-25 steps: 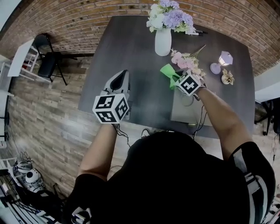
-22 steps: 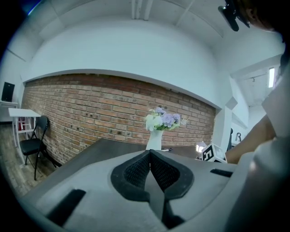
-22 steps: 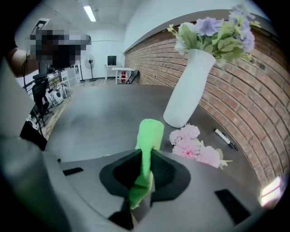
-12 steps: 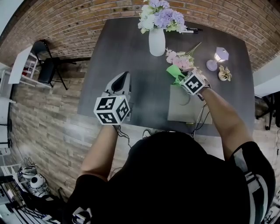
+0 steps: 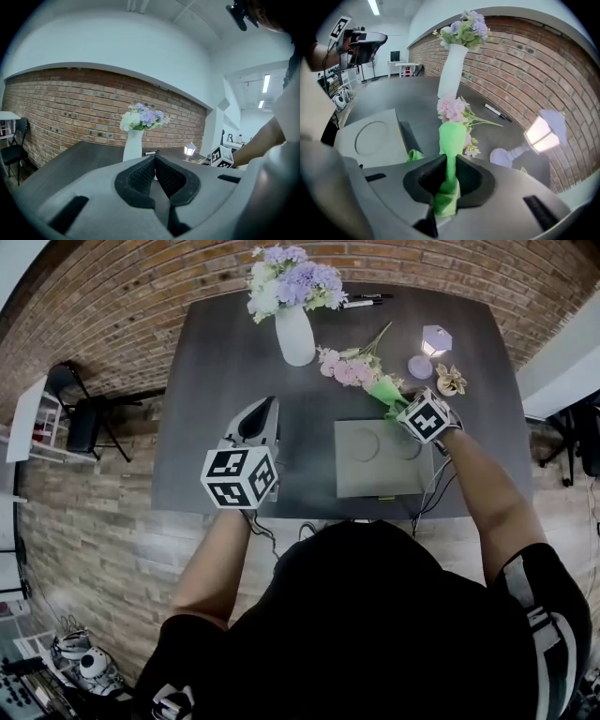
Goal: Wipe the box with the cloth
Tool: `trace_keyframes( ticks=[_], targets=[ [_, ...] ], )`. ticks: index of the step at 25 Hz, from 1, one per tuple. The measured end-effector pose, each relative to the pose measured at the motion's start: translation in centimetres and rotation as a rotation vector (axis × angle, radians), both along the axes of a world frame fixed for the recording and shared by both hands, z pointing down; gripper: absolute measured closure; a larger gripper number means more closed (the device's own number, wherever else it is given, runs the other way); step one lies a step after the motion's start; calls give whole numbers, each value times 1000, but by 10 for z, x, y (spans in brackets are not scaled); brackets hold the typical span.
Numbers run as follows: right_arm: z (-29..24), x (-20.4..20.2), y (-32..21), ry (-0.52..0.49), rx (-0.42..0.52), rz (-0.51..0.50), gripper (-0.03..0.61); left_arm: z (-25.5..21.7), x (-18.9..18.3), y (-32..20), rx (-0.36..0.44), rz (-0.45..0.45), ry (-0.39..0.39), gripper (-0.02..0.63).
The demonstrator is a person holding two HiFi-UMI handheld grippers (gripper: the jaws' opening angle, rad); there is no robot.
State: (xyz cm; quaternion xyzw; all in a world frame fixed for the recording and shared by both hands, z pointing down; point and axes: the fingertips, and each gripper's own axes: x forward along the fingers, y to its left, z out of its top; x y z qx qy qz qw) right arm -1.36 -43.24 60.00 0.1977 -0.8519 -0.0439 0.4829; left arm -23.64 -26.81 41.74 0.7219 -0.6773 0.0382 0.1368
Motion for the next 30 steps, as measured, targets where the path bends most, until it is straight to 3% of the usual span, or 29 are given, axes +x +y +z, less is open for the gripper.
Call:
trace_keyframes(
  ticks=[5, 12, 24, 30],
  targets=[
    [0, 59, -21, 11, 13, 129, 522, 0, 23, -15, 1, 48, -4, 604],
    [2, 111, -21, 16, 13, 246, 522, 0, 53, -32, 3, 111, -2, 604],
    [16, 137, 48, -9, -53, 272, 522, 10, 97, -50, -7, 246, 27, 604],
    [17, 153, 94, 26, -63, 263, 522, 9, 116, -54, 8, 332, 49, 604]
  ],
)
